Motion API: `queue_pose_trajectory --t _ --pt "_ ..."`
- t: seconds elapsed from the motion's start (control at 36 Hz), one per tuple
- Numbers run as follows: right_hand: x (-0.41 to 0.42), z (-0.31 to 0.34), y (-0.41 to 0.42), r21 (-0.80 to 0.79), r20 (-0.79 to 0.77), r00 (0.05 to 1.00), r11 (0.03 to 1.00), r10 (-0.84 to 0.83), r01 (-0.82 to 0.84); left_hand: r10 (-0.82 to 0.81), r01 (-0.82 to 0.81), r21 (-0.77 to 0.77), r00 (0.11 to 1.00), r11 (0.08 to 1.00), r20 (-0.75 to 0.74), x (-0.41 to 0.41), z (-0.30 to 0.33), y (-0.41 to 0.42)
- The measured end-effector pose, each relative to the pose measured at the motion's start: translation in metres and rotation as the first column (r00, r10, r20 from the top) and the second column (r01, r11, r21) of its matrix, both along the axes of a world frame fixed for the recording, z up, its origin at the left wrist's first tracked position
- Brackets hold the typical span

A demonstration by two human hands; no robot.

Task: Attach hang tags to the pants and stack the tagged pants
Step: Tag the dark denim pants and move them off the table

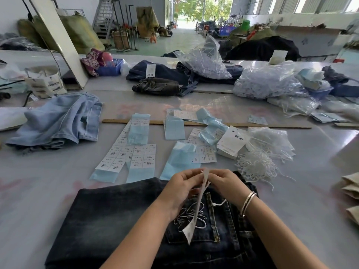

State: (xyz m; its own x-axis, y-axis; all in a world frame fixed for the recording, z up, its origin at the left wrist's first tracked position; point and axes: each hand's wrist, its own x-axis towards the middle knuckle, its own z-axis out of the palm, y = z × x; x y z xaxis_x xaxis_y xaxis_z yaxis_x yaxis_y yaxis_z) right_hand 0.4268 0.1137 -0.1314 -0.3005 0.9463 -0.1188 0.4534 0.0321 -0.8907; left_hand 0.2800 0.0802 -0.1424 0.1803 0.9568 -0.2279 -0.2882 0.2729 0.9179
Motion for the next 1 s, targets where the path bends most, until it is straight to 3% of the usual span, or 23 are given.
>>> queue_pose_trajectory --t 0.08,0.17,0.28,0.42,0.5,0.56,0.61,0.78,1.0 --pt "0.002 0.002 -0.002 0.011 0.019 1.0 1.0 0.019 -0.019 0.018 -0.015 -0.059 0.998 0.998 0.053 0.0 0.004 0.0" --pt "0.003 0.005 -0.003 0.032 0.074 0.997 0.999 0.033 -0.035 0.071 -0.073 -0.061 0.997 0.995 -0.032 0.002 0.003 0.0" --pt "0.01 0.007 -0.004 -0.043 -0.005 1.0 0.999 0.025 -0.025 0.256 -0.258 -0.004 0.96 0.966 -0.114 0.003 0.008 0.002" --pt "0.031 0.004 -0.004 -0.065 -0.113 0.984 0.989 -0.14 0.133 0.44 -0.403 0.19 0.866 0.895 -0.237 -0.013 0.011 0.012" --pt "0.034 0.003 -0.005 0.034 -0.152 0.964 0.974 -0.217 0.224 0.44 -0.318 0.363 0.835 0.876 -0.33 -0.011 0.017 0.012" --pt "0.032 0.008 -0.007 0.108 -0.219 0.958 0.972 -0.182 0.21 0.346 -0.164 0.417 0.843 0.894 -0.412 -0.003 0.019 0.01" --pt "0.028 0.014 -0.011 0.137 -0.303 0.947 0.979 -0.104 0.152 0.243 -0.058 0.426 0.887 0.903 -0.393 0.008 0.023 0.007" --pt "0.025 0.02 -0.018 0.121 -0.41 0.911 0.987 -0.048 0.107 0.256 -0.104 0.475 0.929 0.874 -0.267 0.027 0.031 0.007" --pt "0.058 0.025 -0.017 -0.018 -0.582 0.79 0.975 -0.192 0.223 0.202 -0.045 0.38 0.901 0.924 -0.384 0.033 0.011 0.01"
